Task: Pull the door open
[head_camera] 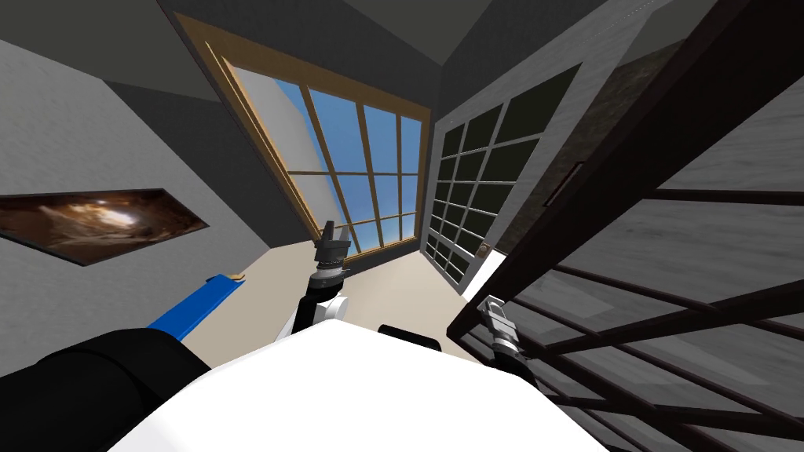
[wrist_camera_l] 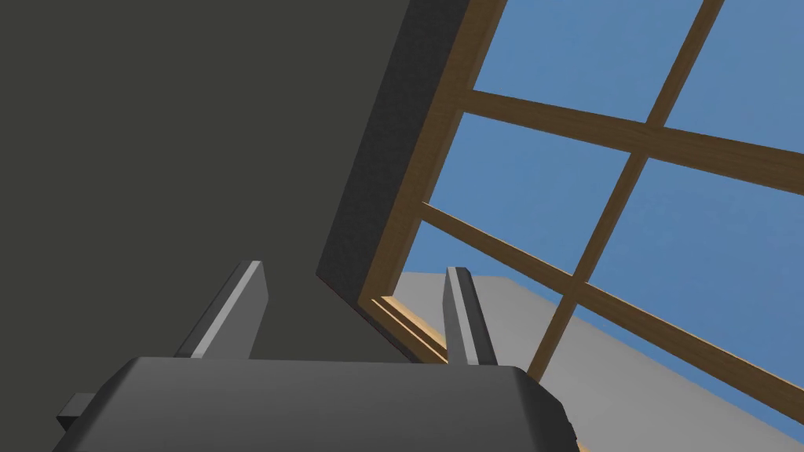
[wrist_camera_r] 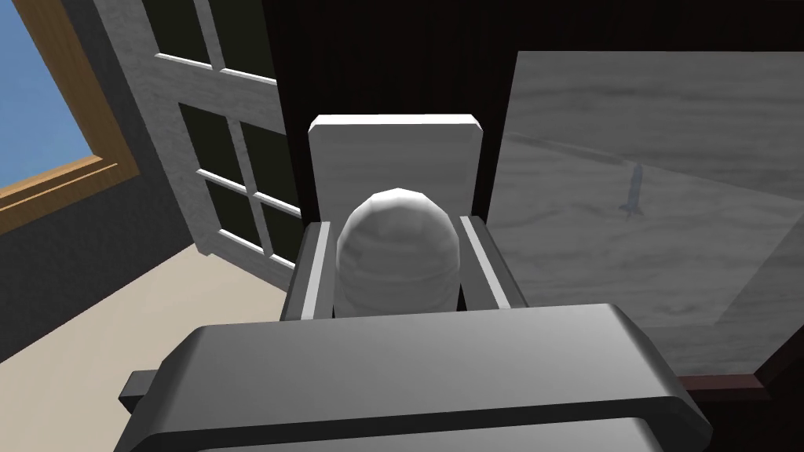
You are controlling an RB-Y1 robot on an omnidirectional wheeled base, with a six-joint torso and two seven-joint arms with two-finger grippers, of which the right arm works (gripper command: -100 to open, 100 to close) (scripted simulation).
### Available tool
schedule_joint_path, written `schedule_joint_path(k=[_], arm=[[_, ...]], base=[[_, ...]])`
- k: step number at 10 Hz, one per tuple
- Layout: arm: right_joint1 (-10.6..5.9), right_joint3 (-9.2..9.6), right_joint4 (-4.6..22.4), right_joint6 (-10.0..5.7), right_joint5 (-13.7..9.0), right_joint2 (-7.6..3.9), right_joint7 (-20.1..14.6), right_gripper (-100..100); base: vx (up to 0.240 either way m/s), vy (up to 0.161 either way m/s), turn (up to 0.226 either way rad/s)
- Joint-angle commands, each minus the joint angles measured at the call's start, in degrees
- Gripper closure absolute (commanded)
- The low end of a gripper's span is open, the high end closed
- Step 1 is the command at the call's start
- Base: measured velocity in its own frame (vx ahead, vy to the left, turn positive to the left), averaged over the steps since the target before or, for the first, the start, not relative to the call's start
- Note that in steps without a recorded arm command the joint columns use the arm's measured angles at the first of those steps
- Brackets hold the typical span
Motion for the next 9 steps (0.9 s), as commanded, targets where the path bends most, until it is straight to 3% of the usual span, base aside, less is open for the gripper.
schedule_joint_path(k=[1, 5, 7, 9], arm=[[0.52, 1.07, -0.24, -0.61, 0.55, -0.6, -0.9, 100], [1.93, 4.33, -1.5, -2.0, 2.19, -2.49, -3.44, 100], [2.05, 4.64, -1.44, -1.91, 2.34, -2.58, -3.57, 100], [3.07, 6.24, -1.54, -3.18, 3.27, -3.63, -5.16, 100]], base=[[-0.233, -0.036, 0.092], [-0.246, -0.001, 0.078], [-0.146, -0.001, 0.026], [-0.164, -0.012, 0.084]])
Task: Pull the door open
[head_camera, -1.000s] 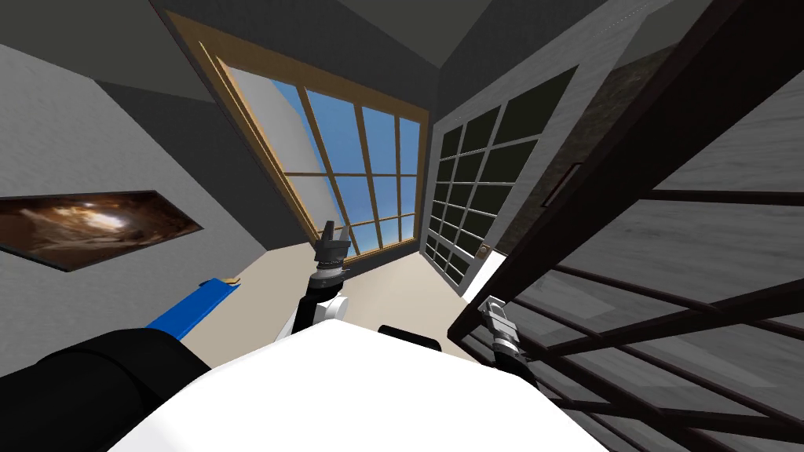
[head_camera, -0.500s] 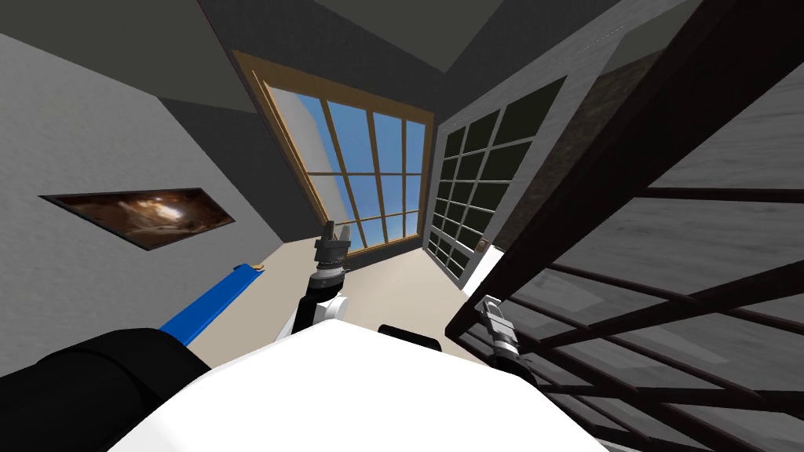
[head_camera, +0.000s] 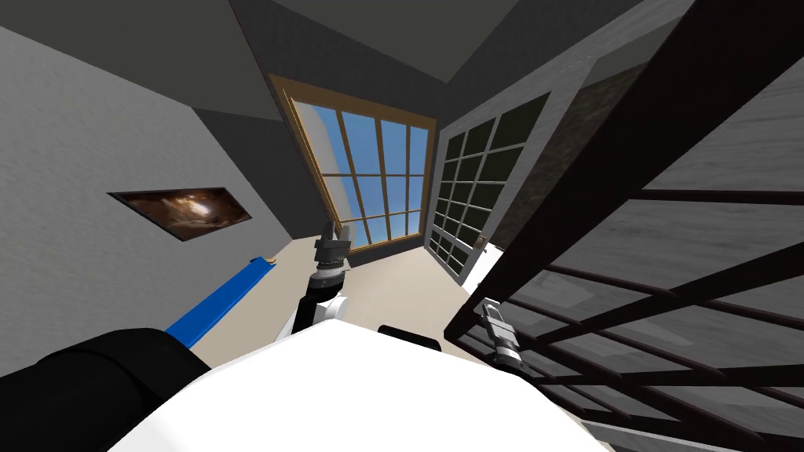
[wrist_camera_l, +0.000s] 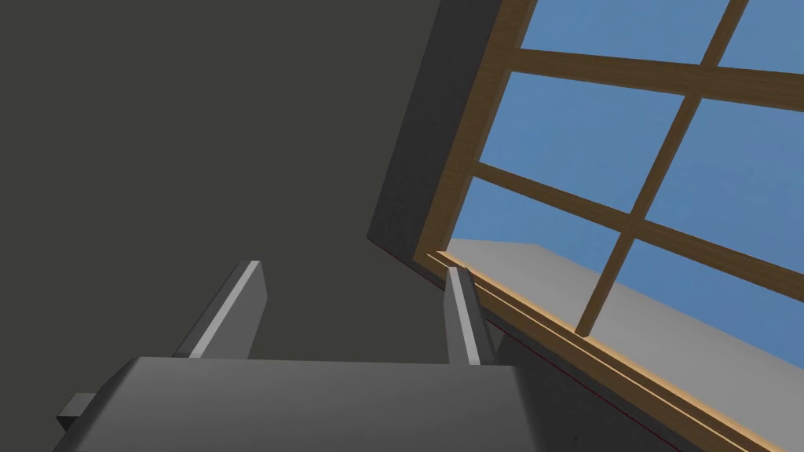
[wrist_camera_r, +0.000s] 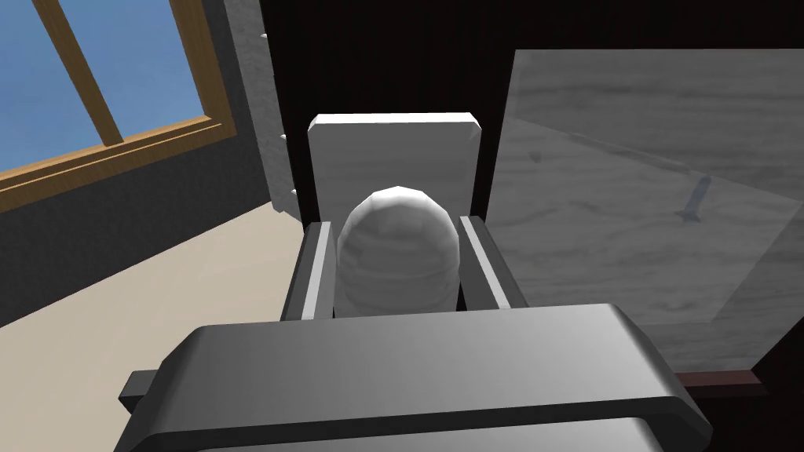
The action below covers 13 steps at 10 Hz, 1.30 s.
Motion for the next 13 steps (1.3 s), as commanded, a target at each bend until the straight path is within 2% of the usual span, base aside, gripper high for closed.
schedule_joint_path(k=[1, 7, 8, 13], arm=[[0.63, 1.05, -0.09, -0.99, 0.64, -0.68, -1.06, 100], [2.84, 4.71, -0.71, -4.52, 2.94, -3.82, -5.01, 100], [2.33, 4.5, -0.14, -4.13, 2.79, -3.45, -4.72, 100], [3.88, 7.03, 0.94, -8.05, 4.25, -5.58, -7.62, 100]], base=[[-0.193, -0.006, 0.071], [-0.189, -0.035, 0.077], [-0.074, 0.001, 0.006], [-0.191, -0.04, 0.12]])
